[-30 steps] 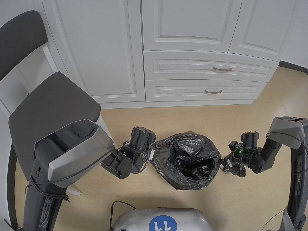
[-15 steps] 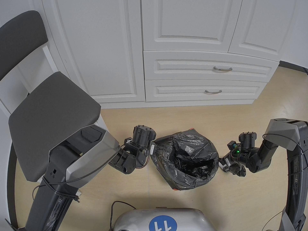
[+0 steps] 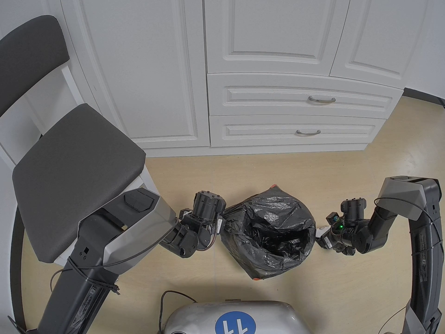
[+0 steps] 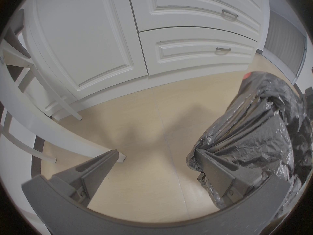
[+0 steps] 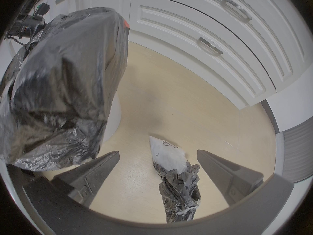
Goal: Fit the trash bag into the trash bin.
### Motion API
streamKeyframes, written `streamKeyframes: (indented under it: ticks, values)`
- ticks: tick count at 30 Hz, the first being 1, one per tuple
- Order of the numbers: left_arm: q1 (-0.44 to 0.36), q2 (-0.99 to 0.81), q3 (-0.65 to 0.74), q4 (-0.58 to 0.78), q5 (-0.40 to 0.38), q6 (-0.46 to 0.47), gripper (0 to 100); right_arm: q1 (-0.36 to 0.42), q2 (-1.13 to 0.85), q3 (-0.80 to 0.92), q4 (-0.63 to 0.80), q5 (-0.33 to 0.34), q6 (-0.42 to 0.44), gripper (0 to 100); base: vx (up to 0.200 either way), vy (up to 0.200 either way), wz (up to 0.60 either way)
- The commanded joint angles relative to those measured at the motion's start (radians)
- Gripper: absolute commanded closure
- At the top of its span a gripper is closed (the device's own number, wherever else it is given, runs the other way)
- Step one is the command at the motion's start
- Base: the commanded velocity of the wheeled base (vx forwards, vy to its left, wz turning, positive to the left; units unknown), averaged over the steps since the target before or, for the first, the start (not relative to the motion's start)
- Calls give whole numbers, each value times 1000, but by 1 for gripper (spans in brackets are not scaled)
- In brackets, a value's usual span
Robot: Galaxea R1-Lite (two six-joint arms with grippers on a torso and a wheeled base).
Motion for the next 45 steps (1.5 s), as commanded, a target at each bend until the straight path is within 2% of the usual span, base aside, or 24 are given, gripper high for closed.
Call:
streamKeyframes:
  ticks: [1,5,11,12,16,17,20,22,24,27,30,34,36,40,41,45]
  values:
    - [-8,0,30,0,0,0,0,1,4,-1,0,1,-1,0,0,0,0]
    - [-31,-10,58,0,0,-15,0,-7,-13,-2,-16,-10,1,0,0,0,0]
    - [-34,-23,78,-13,0,-31,0,-18,-200,79,-25,1,10,0,0,0,0]
    - [-39,-46,105,-16,0,-54,0,-16,-286,131,-48,5,10,0,0,0,0]
    - [-59,-89,165,-33,14,-100,0,4,-381,210,-103,5,5,0,0,0,0]
    - [-68,-108,202,-50,42,-124,0,42,-436,269,-166,5,2,0,0,0,0]
    - [-73,-117,234,-91,74,-139,0,105,-475,312,-206,10,1,0,0,0,0]
    - [-74,-123,251,-117,91,-138,0,136,-478,309,-203,24,1,0,0,0,0]
    - [-77,-146,301,-160,109,-139,0,206,-462,276,-186,68,1,0,0,0,0]
    - [-79,-177,387,-185,111,-144,0,268,-438,236,-128,79,-4,0,0,0,0]
    - [-80,-209,482,-241,111,-156,0,284,-421,199,-36,134,-51,0,0,0,0]
    - [-80,-214,521,-289,111,-156,0,286,-360,144,-4,146,-116,0,0,0,0]
    - [-79,-214,538,-318,123,-156,0,300,-294,122,-4,134,-160,0,0,0,0]
    - [-79,-214,544,-326,124,-158,0,331,-237,104,-8,88,-165,0,0,0,0]
    - [-79,-214,547,-330,124,-159,0,346,-194,81,-39,36,-166,0,0,0,0]
    - [-79,-215,547,-338,137,-159,0,363,-117,58,-142,-24,-166,0,0,0,0]
